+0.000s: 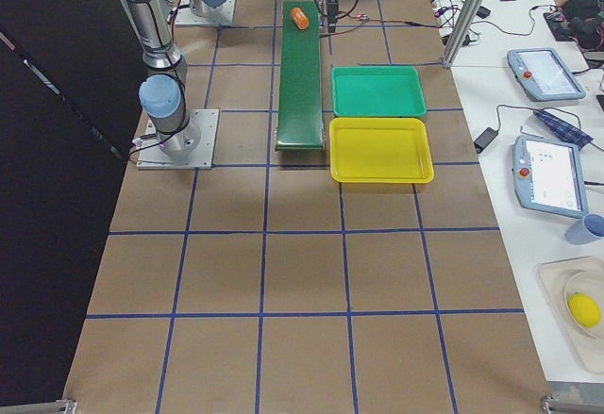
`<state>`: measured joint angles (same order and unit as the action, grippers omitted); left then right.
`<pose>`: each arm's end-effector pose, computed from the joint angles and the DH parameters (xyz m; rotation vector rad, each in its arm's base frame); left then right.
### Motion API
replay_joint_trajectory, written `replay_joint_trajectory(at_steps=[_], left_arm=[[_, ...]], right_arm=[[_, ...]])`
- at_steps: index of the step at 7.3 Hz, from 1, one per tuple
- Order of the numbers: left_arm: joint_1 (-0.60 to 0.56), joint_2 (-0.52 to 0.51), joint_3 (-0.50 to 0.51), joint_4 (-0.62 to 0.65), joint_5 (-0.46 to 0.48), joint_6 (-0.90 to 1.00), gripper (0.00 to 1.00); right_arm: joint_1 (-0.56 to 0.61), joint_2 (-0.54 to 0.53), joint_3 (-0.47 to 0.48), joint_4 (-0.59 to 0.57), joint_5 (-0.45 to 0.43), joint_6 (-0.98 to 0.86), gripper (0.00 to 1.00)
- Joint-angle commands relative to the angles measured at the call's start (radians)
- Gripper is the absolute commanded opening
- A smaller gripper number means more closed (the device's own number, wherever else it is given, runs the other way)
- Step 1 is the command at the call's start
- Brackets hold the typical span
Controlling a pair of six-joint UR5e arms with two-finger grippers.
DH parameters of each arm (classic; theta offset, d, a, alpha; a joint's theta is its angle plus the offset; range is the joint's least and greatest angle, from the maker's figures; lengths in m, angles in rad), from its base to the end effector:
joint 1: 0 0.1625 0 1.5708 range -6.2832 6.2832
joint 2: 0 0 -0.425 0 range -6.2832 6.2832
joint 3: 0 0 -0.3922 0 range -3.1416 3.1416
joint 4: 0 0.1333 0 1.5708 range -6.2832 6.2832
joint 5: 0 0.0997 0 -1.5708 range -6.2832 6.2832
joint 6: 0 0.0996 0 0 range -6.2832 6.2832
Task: Sort buttons by color to trays
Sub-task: 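Return the left gripper and grasp a green-capped button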
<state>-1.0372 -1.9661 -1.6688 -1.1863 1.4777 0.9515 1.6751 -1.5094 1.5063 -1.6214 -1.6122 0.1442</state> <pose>0.1811 -0.5869 0.2596 -0.6147 -2.9358 -0.0259 0.1829 -0.5069 0.4939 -0.0637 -3.1052 0.0907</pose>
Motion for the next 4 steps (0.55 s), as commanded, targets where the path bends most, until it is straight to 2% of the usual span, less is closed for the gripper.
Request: replay_joint_trajectory(at_steps=[1,4], left_arm=[[0.032,-0.045,-0.074,0.113,0.016,-0.002,1.00],[0.036,-0.069,-0.126,0.152,0.016,-0.050,1.00]], right_arm=[[0.000,0.000,0.000,0.000,0.000,0.000,1.00],[0.000,0.000,0.000,0.000,0.000,0.000,1.00]])
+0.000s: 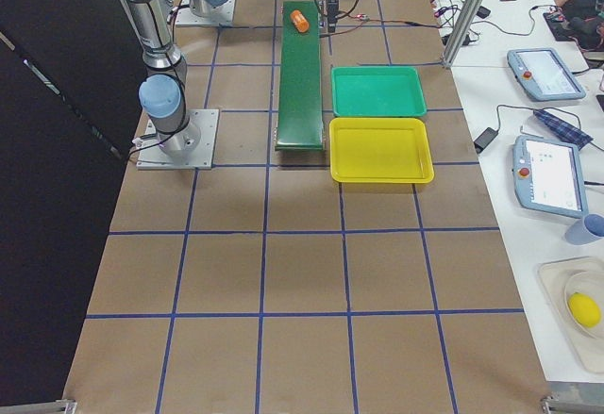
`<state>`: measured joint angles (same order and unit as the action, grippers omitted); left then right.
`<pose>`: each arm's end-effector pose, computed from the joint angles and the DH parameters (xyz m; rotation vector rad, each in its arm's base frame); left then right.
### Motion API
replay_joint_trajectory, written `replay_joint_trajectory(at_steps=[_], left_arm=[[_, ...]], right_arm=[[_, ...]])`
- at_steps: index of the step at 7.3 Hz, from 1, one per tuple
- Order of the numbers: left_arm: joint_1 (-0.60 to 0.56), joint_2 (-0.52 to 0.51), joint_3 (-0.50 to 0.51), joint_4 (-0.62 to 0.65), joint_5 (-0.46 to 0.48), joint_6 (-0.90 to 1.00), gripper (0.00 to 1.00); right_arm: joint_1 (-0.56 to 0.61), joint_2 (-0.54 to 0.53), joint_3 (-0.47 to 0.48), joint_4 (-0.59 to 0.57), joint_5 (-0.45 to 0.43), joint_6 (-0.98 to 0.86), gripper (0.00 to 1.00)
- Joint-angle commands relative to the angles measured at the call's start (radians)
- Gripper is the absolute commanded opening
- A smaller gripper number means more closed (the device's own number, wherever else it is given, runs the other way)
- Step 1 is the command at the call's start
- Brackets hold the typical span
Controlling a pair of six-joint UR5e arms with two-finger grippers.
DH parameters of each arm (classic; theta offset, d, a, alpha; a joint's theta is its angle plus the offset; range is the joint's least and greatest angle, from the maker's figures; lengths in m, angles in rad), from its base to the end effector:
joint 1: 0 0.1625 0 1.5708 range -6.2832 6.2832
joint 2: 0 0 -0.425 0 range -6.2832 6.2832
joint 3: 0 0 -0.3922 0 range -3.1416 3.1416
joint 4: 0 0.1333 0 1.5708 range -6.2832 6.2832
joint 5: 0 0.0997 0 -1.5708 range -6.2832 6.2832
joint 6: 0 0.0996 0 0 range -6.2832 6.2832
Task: Sort buttons by color to trays
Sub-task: 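Return the left gripper and grasp a green-capped button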
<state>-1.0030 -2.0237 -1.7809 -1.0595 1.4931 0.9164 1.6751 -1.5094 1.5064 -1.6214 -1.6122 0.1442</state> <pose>0.1923 -0.5637 0.1900 -0.5082 -2.9370 -0.0887 0.1829 -0.5069 0.4938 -0.0637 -3.1052 0.0906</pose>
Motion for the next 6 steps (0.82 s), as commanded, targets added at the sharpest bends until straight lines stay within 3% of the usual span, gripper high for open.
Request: replay_joint_trajectory(at_steps=[1,4,5,6], left_arm=[[0.001,-0.024,-0.014,0.044,0.024,-0.013,1.00],[0.020,-0.046,-0.015,0.070,0.029,-0.017,0.99],[0.020,-0.043,-0.017,0.093,0.033,-0.016,0.20],[0.020,-0.041,-0.017,0.095,0.032,-0.046,0.00]], right_arm=[[0.000,0.000,0.000,0.000,0.000,0.000,1.00],[0.000,0.000,0.000,0.000,0.000,0.000,1.00],[0.000,0.000,0.000,0.000,0.000,0.000,1.00],[0.000,0.000,0.000,0.000,0.000,0.000,1.00]])
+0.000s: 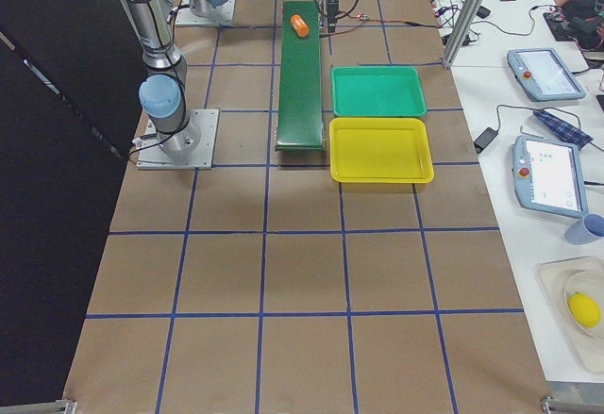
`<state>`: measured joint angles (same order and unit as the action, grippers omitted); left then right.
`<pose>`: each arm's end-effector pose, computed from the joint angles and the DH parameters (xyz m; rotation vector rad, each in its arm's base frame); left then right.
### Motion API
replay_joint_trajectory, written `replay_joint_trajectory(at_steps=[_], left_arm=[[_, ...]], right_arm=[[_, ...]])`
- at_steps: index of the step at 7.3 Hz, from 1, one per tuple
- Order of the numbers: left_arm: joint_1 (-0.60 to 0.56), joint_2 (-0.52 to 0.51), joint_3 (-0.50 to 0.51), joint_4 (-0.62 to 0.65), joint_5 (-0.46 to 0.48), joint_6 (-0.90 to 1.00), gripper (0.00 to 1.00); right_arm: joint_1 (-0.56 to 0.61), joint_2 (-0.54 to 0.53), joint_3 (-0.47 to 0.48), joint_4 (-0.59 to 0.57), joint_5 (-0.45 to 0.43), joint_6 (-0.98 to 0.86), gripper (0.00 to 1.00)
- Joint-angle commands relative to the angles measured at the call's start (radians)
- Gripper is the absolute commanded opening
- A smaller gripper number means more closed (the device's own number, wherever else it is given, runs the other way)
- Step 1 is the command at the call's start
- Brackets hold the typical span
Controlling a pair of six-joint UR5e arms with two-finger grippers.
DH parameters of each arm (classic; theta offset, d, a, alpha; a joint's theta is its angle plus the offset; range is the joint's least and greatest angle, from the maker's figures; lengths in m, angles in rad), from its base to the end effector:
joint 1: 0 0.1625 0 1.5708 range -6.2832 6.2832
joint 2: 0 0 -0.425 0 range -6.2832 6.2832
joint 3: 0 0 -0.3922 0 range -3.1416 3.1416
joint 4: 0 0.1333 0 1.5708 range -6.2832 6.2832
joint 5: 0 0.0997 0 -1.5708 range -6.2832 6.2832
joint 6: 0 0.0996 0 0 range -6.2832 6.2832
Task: Sort buttons by color to trays
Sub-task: 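Return the left gripper and grasp a green-capped button, then carry the green button onto the belt and release it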
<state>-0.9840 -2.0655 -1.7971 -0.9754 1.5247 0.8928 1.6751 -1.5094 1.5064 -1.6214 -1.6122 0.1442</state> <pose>0.2079 -0.5617 0.1664 -0.4562 -2.9869 -0.0934 0.1829 -0.5069 0.4938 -0.0637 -3.1052 0.0906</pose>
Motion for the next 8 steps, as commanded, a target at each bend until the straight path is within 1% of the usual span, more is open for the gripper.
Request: replay_joint_trajectory(at_steps=[1,2,3,4,5,6,7,8], left_arm=[[-0.014,0.034,-0.004,-0.005,0.005,-0.084,0.00],[-0.024,0.082,-0.034,-0.012,0.003,-0.147,0.00],[-0.057,0.132,-0.075,-0.014,-0.003,-0.187,0.00],[-0.127,0.199,-0.109,-0.028,0.002,-0.293,0.00],[-0.193,0.267,-0.132,-0.072,-0.004,-0.386,0.00],[-0.265,0.328,-0.136,-0.118,-0.009,-0.508,0.00],[-0.360,0.385,-0.145,-0.167,-0.009,-0.588,0.00],[-0.451,0.422,-0.175,-0.196,-0.012,-0.668,0.00]], right_arm=[[0.000,0.000,0.000,0.000,0.000,0.000,1.00],[0.000,0.000,0.000,0.000,0.000,0.000,1.00],[0.000,0.000,0.000,0.000,0.000,0.000,1.00],[0.000,0.000,0.000,0.000,0.000,0.000,1.00],[0.000,0.000,0.000,0.000,0.000,0.000,1.00],[0.000,0.000,0.000,0.000,0.000,0.000,1.00],[0.000,0.000,0.000,0.000,0.000,0.000,1.00],[0.000,0.000,0.000,0.000,0.000,0.000,1.00]])
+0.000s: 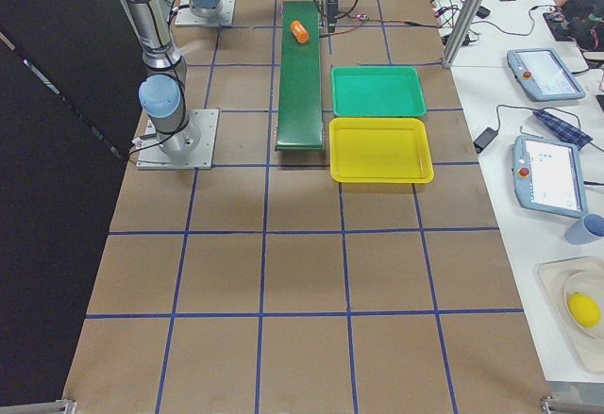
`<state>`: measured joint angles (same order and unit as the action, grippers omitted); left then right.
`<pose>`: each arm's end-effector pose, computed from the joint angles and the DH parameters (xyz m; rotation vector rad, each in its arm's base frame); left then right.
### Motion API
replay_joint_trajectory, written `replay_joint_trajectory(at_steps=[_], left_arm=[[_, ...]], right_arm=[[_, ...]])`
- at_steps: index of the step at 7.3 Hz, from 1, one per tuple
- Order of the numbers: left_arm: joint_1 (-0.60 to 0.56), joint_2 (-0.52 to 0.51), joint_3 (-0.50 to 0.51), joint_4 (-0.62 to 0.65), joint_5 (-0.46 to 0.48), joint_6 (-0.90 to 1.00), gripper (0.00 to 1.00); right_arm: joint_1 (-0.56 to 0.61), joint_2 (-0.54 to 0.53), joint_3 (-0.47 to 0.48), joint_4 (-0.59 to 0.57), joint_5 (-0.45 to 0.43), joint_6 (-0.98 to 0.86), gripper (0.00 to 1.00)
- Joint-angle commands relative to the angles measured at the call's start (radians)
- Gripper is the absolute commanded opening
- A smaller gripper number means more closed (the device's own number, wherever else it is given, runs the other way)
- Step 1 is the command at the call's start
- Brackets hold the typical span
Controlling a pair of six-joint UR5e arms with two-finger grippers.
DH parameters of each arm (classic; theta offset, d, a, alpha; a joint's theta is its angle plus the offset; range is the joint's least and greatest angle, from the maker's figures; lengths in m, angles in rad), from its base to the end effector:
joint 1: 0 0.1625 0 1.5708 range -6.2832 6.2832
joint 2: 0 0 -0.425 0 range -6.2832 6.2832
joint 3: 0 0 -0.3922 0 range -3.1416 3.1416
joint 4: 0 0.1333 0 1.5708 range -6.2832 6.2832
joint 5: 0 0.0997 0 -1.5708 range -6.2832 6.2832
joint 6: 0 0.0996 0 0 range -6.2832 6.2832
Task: Sort buttons by color to trays
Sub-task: 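Carry the green button onto the belt and release it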
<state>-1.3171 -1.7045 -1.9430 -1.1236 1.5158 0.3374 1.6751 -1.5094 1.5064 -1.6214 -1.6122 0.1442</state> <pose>-0.0105 -0.5125 0.2885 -0.1260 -3.0687 -0.0617 0.1829 -0.5069 0.4938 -0.0637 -3.1052 0.0906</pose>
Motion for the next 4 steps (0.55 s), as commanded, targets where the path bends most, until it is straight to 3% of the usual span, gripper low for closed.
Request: replay_joint_trajectory(at_steps=[1,2,3,4], left_arm=[[-0.192,0.078,-0.081,-0.036,0.000,-0.255,0.00],[-0.249,0.086,-0.132,-0.032,0.000,-0.311,0.01],[-0.260,0.074,-0.169,0.023,0.000,-0.336,0.67],[-0.258,0.048,-0.174,0.135,0.001,-0.353,1.00]], right_arm=[[0.000,0.000,0.000,0.000,-0.002,0.000,1.00],[0.000,0.000,0.000,0.000,0.000,0.000,1.00],[0.001,0.000,0.000,0.000,0.000,0.000,1.00],[0.002,0.000,0.000,0.000,0.000,0.000,1.00]])
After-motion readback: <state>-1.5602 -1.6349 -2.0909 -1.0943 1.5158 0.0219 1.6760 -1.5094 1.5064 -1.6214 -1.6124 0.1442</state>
